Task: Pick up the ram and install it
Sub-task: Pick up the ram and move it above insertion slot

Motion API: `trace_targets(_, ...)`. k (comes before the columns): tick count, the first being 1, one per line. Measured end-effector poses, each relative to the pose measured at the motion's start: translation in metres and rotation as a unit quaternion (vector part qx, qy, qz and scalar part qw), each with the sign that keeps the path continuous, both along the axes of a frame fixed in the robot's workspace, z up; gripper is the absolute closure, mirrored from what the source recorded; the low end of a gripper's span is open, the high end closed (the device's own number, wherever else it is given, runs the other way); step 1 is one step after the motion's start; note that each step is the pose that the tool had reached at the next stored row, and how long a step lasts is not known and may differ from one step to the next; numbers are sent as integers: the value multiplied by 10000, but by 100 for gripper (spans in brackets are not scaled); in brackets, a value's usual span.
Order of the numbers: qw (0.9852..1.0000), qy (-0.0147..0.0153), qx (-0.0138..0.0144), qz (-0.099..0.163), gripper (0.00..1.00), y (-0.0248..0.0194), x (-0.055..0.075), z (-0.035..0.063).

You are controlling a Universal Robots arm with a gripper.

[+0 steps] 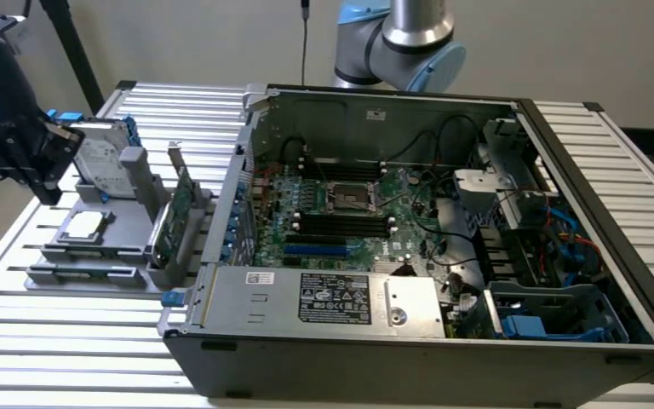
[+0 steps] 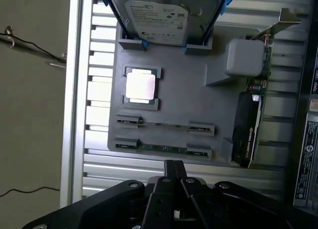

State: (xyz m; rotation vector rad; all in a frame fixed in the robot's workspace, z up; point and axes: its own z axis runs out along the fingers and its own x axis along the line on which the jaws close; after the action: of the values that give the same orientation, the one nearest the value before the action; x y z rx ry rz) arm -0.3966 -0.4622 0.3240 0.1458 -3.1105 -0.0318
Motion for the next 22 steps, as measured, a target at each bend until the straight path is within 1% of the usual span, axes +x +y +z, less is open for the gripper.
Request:
trace_targets(3, 9996, -5, -1, 275, 89, 0, 0, -35)
trace_targets(6, 9985, -10, -1, 545, 89, 0, 0, -70)
trace_targets(9, 9966, -11, -1, 819, 89, 0, 0, -99)
trace_targets(11, 9950, -10, -1, 999, 89, 0, 0, -112)
trace_targets(14, 9919, -11, 0, 1272, 89, 0, 0, -131)
trace_targets(17, 9881, -11, 0, 1539, 89, 0, 0, -149)
trace_targets(19, 9851, -10, 0, 1719, 89, 0, 0, -161)
trace_targets(22, 9800, -11, 1, 1990, 89, 0, 0, -180)
